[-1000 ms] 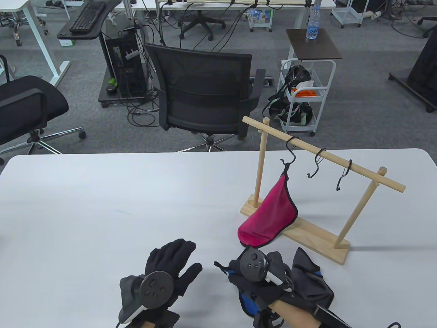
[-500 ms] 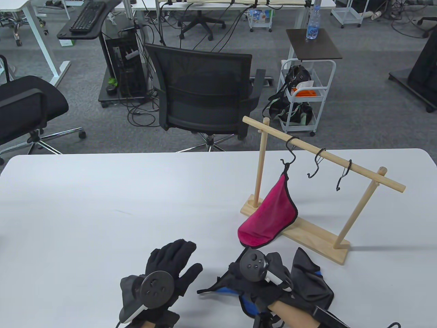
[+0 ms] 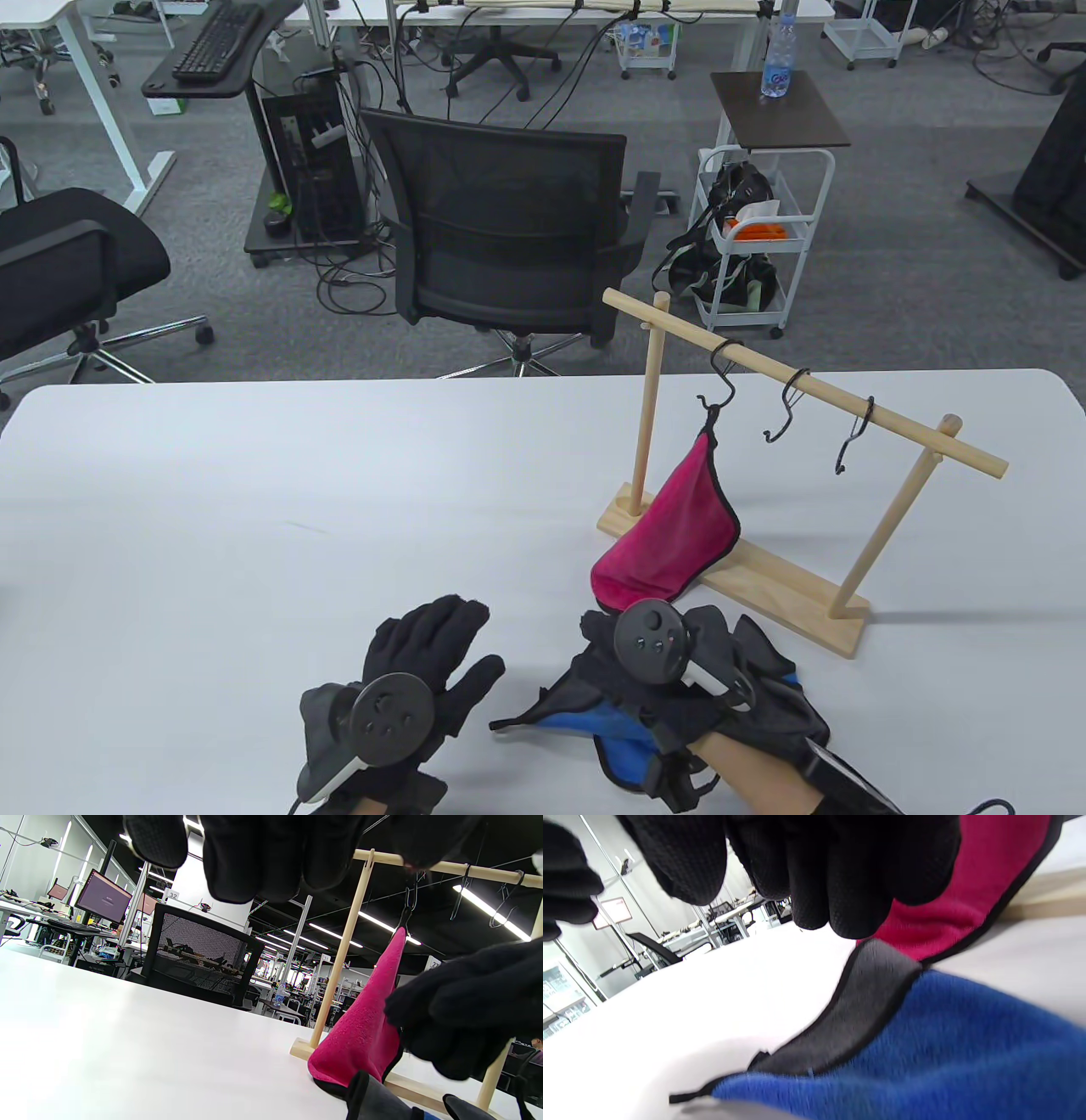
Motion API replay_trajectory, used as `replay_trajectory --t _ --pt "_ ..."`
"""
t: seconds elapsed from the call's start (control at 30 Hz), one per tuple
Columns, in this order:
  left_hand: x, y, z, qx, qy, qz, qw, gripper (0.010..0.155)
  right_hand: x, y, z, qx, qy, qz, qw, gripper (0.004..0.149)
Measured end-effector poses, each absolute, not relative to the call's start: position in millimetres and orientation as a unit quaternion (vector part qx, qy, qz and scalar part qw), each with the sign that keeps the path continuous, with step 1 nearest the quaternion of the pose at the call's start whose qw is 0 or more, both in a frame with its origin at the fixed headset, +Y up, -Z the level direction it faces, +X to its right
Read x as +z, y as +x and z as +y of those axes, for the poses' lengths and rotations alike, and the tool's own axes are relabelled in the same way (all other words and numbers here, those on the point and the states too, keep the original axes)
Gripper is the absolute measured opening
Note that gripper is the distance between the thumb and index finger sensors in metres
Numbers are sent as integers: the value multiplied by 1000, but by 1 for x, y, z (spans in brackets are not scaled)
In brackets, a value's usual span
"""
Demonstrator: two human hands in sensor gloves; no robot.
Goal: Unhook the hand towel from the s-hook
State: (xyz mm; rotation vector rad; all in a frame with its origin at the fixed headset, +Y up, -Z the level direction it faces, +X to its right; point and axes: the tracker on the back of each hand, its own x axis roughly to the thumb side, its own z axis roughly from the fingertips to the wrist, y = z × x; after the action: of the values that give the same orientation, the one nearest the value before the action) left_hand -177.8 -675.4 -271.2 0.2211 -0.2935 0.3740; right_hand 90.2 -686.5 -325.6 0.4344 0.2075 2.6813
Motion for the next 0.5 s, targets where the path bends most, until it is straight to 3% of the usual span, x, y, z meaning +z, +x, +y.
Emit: replay_trajectory --t 0.5 --pt "-271 -178 -675 185 109 -145 966 64 -339 122 -621 964 106 -34 241 59"
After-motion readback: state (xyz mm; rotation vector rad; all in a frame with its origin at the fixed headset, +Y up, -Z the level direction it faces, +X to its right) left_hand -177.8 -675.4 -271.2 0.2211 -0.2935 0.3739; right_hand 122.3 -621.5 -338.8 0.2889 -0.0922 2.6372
